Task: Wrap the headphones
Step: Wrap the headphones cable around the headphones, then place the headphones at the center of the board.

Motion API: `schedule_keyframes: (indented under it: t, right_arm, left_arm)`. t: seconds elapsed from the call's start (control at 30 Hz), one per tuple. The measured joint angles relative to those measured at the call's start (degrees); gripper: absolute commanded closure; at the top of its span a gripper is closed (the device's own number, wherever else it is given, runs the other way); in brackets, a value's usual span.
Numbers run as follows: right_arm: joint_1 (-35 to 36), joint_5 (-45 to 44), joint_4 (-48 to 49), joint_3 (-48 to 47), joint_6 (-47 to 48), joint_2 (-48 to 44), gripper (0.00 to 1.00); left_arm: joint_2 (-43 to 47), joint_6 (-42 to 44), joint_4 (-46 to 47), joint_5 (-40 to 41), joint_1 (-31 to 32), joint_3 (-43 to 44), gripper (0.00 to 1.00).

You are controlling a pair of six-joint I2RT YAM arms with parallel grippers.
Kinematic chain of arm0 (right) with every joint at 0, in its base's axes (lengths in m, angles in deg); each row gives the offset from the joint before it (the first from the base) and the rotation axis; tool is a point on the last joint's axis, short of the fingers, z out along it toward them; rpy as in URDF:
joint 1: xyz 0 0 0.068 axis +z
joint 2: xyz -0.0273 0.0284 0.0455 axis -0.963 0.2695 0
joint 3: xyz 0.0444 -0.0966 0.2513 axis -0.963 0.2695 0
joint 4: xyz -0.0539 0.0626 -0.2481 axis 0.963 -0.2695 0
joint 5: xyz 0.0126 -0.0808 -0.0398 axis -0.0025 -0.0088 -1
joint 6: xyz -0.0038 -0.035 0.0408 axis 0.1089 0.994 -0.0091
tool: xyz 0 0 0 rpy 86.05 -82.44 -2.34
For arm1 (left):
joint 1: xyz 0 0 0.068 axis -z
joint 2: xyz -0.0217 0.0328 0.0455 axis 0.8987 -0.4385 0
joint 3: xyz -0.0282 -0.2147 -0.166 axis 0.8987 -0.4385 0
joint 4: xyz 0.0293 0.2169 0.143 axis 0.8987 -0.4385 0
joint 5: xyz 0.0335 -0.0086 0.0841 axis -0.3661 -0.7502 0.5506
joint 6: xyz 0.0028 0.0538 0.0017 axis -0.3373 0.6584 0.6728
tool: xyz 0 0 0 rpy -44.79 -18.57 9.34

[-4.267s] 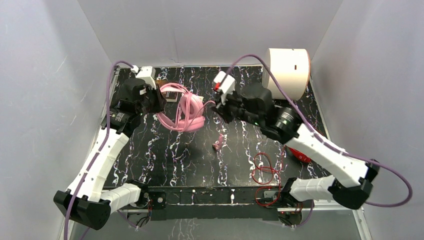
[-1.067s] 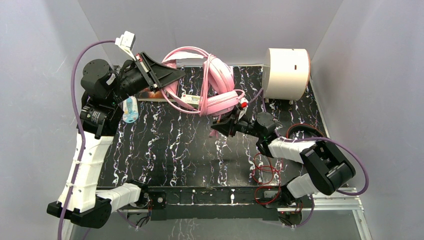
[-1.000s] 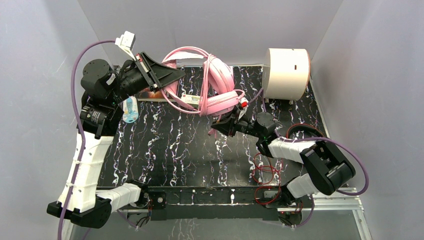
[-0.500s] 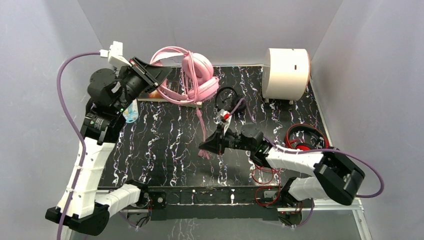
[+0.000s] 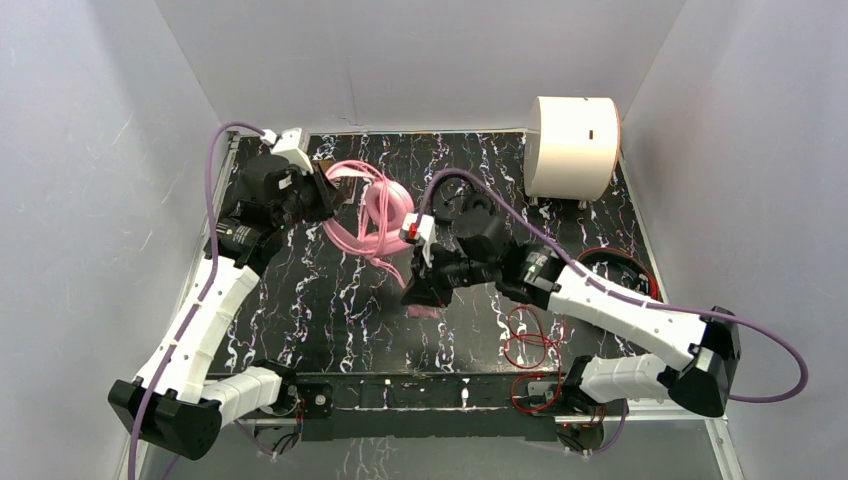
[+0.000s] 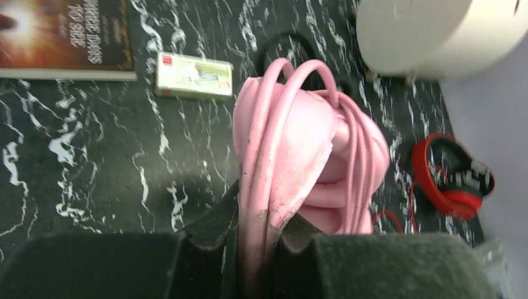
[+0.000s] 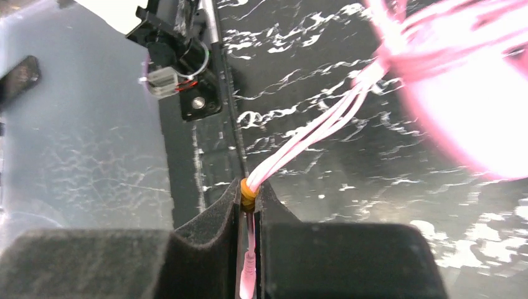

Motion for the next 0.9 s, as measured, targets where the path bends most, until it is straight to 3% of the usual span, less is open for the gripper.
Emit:
schedule_keyframes:
  t: [0.13, 0.3, 0.53, 0.9]
  right_arm:
    - [0.4, -6.3, -16.1, -14.3, 11.2, 2.1, 1.0]
    - [0.9, -13.0, -26.1, -22.4, 23.4, 5.6, 0.99]
    - [1.3, -17.9, -30.5, -27.9, 37.7, 13.2, 0.99]
    - [3.8, -23.9, -32.3, -31.7, 55.3, 20.3, 0.94]
  left_arm:
    - [0.0, 3.5, -3.3, -7.5, 0.0, -1.8, 1.0]
    - [0.0, 5.9, -8.4, -16.8, 0.0, -2.8, 1.0]
    - [-0.4, 6.6, -11.3, -25.5, 0.0, -2.8, 1.0]
    - [-2.6, 6.1, -9.6, -31.6, 0.0, -5.6, 1.0]
